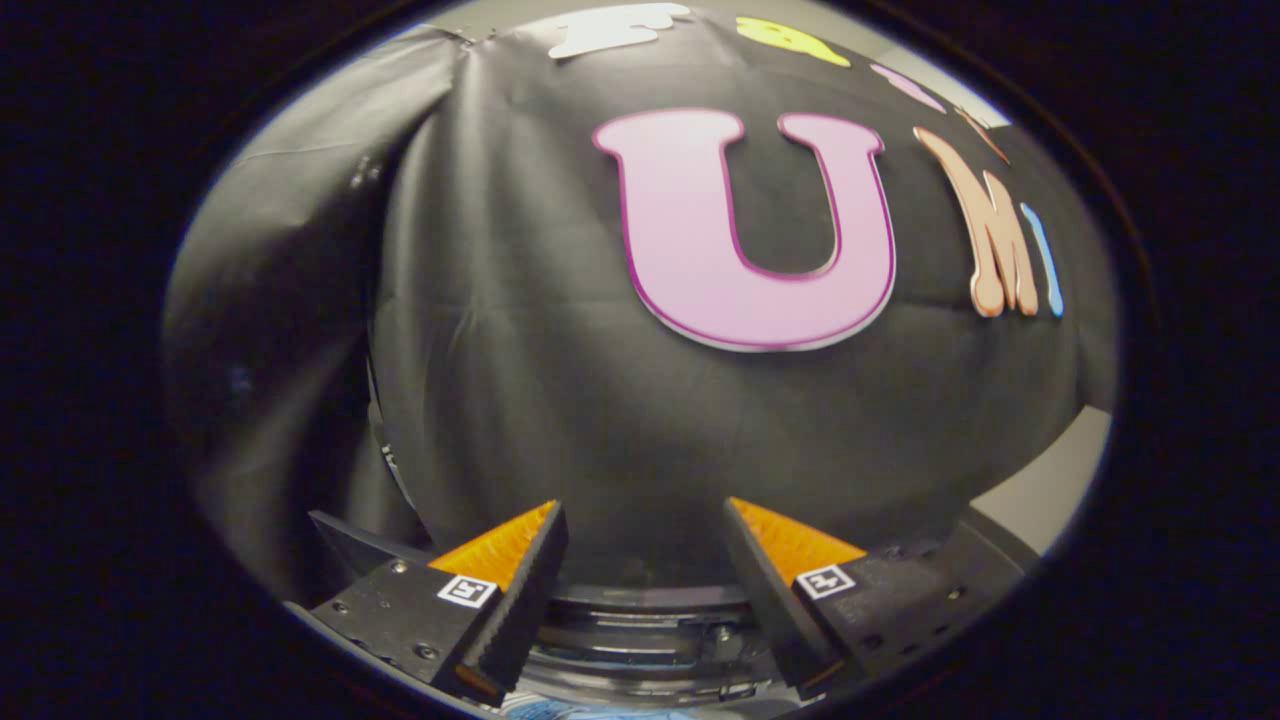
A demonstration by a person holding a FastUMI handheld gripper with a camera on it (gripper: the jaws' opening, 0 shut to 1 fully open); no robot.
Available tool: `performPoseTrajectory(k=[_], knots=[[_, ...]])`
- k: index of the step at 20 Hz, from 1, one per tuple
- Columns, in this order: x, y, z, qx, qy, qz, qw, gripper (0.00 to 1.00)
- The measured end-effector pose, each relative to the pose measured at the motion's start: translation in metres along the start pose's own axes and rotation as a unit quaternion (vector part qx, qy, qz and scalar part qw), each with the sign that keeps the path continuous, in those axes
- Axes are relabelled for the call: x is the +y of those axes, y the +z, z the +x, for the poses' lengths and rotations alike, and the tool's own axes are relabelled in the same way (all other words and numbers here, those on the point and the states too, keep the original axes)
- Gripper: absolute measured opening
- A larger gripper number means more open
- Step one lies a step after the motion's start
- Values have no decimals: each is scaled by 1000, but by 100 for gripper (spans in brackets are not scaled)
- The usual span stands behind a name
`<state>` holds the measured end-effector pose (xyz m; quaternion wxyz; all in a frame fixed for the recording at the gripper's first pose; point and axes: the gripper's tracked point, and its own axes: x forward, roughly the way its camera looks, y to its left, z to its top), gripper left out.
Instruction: Put the clothes into the washing machine and then close the washing machine lid.
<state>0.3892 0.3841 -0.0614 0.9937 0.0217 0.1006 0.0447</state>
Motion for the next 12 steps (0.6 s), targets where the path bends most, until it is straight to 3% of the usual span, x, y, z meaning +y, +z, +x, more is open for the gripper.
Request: performPoseTrajectory(k=[12], knots=[[-1,7,-2,-17,16,-4,1000,94]])
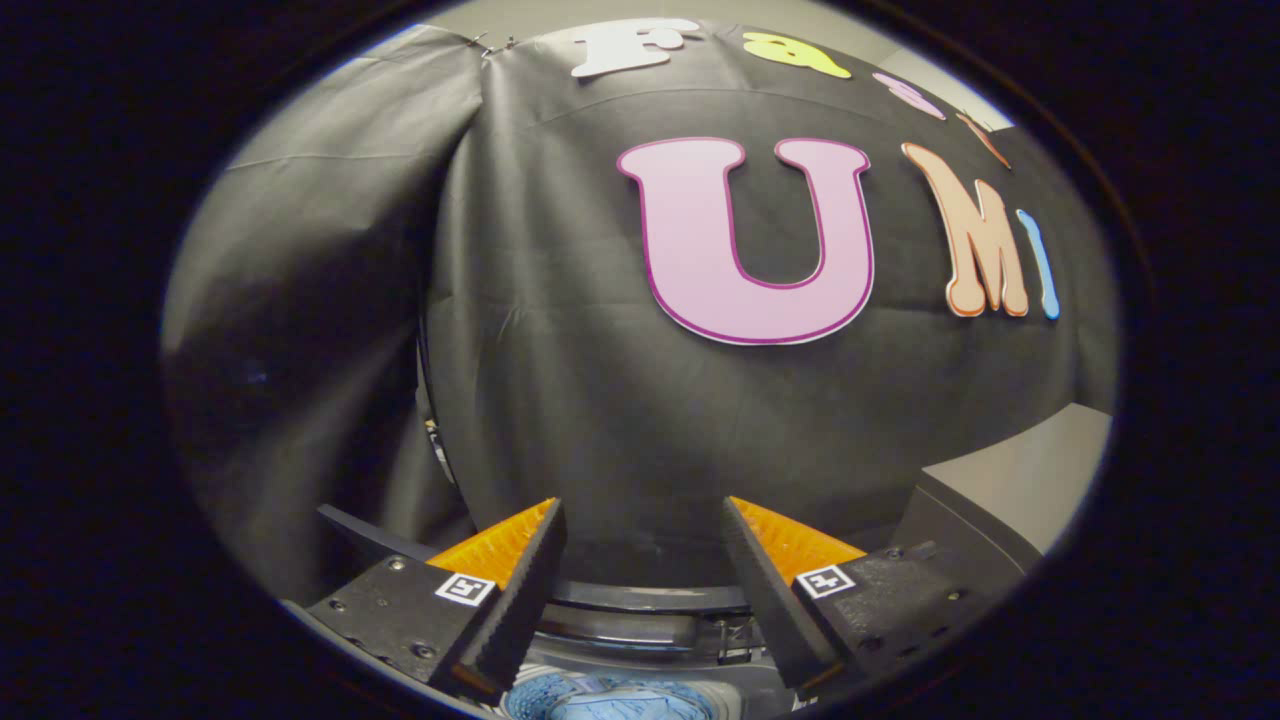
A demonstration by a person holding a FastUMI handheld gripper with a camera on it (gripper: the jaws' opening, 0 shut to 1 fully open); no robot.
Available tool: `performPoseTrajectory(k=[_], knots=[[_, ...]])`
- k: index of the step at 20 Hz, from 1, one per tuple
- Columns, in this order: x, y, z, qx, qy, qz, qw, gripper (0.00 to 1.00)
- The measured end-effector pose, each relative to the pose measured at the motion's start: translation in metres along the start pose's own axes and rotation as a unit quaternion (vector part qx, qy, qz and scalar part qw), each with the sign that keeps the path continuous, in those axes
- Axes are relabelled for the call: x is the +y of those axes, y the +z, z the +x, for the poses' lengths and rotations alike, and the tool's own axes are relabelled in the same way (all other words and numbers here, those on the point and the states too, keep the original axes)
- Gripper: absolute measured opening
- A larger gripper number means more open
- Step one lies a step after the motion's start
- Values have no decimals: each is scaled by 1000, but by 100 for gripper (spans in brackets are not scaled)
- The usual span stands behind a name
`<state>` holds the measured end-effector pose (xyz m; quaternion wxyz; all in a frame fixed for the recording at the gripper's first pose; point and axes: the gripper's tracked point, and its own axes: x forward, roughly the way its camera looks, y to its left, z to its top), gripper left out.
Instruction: Put the clothes into the washing machine and then close the washing machine lid.
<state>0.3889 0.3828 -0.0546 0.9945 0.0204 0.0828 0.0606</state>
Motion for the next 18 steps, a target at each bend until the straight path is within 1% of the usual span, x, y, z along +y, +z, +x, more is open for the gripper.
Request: performPoseTrajectory(k=[8,9,10,11,12,13,15,16,18], knots=[[-5,0,2,-25,0,-2,1000,94],[-6,-5,5,-10,-3,2,1000,94],[-15,-1,4,-13,-21,-24,999,94],[-10,-10,6,18,-17,-32,999,95],[-2,-18,5,34,-5,-33,999,95],[-2,-17,0,34,3,-21,999,96],[-6,-9,10,35,15,7,999,95],[-6,-17,9,46,22,14,999,95],[-7,-17,7,48,27,17,998,95]])
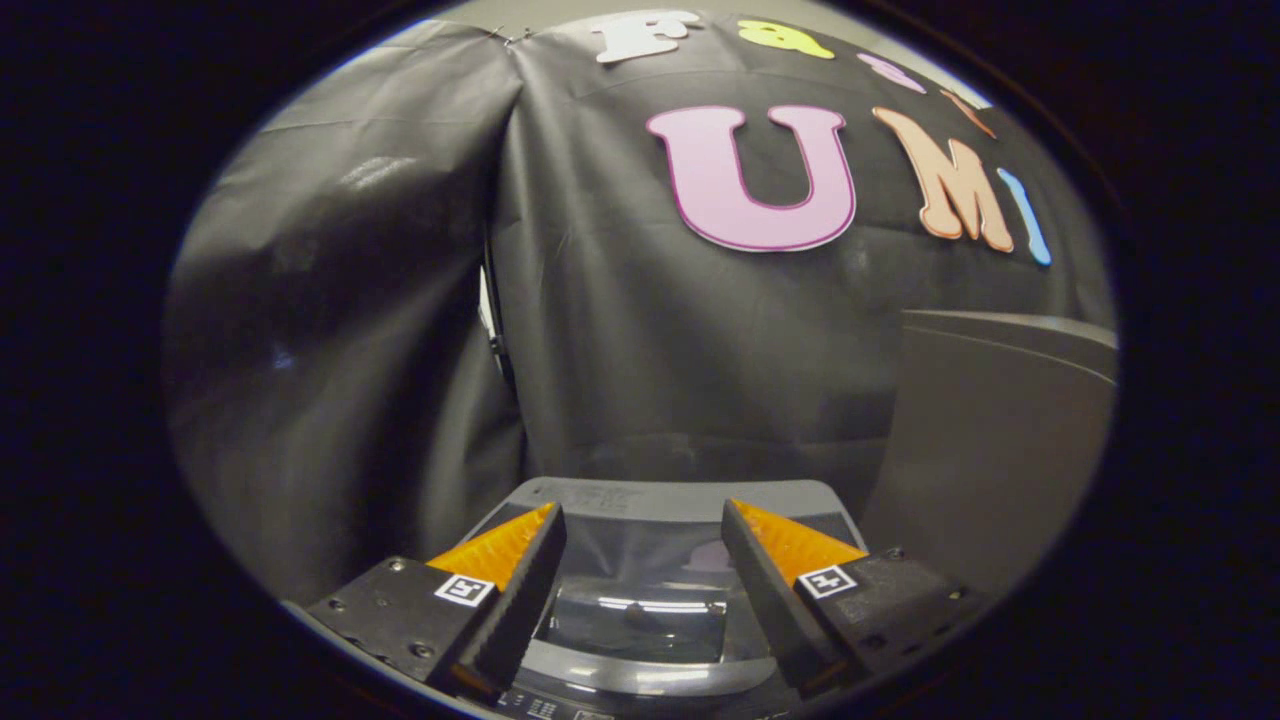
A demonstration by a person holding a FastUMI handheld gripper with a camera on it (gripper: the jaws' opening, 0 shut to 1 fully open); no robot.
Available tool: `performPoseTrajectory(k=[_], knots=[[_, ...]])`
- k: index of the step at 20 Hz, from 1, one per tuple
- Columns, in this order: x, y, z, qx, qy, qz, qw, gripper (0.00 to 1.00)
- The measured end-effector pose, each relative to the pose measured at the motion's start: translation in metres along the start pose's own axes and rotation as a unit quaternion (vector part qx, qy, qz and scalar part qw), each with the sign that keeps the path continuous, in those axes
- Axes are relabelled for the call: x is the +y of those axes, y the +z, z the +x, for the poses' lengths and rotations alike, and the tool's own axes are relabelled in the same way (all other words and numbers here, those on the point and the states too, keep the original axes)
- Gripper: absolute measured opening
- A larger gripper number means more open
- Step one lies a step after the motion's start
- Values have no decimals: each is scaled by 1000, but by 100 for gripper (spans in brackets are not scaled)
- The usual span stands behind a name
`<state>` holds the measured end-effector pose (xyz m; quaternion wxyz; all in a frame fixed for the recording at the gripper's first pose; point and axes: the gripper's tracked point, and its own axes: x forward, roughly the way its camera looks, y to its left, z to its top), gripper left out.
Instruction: Put the clothes into the washing machine and then close the washing machine lid.
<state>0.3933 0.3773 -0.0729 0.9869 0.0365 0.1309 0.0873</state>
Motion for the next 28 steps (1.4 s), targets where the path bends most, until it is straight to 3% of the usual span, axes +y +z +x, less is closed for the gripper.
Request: performPoseTrajectory(k=[7,13,19,28], knots=[[5,52,-50,-60,10,-15,998,95],[-37,125,-108,-124,-2,12,992,95],[-116,182,-164,-171,-31,1,985,95],[-238,192,-255,-196,-111,-38,974,96]])
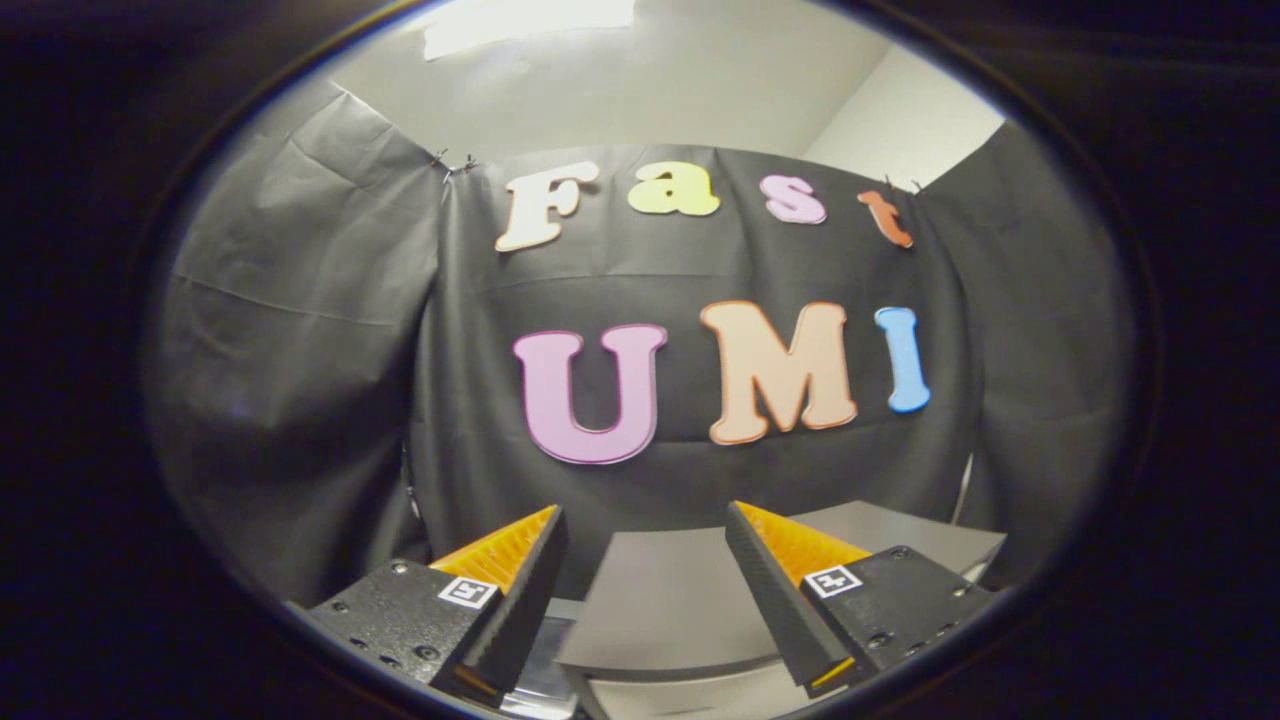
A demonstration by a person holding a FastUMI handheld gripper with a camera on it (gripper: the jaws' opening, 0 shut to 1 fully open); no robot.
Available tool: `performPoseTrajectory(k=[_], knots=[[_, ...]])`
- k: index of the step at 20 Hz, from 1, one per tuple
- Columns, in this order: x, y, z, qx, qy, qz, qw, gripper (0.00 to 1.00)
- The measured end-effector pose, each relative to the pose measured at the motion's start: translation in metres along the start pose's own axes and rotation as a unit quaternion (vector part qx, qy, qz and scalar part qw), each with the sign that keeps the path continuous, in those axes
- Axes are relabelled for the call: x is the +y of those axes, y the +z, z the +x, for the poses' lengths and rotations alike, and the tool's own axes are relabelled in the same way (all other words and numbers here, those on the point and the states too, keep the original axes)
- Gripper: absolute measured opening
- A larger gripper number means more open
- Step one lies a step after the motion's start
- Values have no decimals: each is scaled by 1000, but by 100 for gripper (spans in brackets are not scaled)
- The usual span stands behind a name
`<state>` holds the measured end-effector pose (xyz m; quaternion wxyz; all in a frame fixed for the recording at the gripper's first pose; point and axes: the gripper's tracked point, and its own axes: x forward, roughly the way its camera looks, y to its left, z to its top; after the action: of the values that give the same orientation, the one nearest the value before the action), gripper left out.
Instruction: Put the clothes into the washing machine and then close the washing machine lid.
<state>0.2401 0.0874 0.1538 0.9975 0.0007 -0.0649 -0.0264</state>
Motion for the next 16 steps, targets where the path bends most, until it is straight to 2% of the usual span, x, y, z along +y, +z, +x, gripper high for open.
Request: performPoseTrajectory(k=[4,8,16], knots=[[-51,-18,-35,17,-22,-2,1000,96],[-80,-38,-63,25,-35,-22,999,96],[-90,-47,-97,7,-30,-49,998,96]])
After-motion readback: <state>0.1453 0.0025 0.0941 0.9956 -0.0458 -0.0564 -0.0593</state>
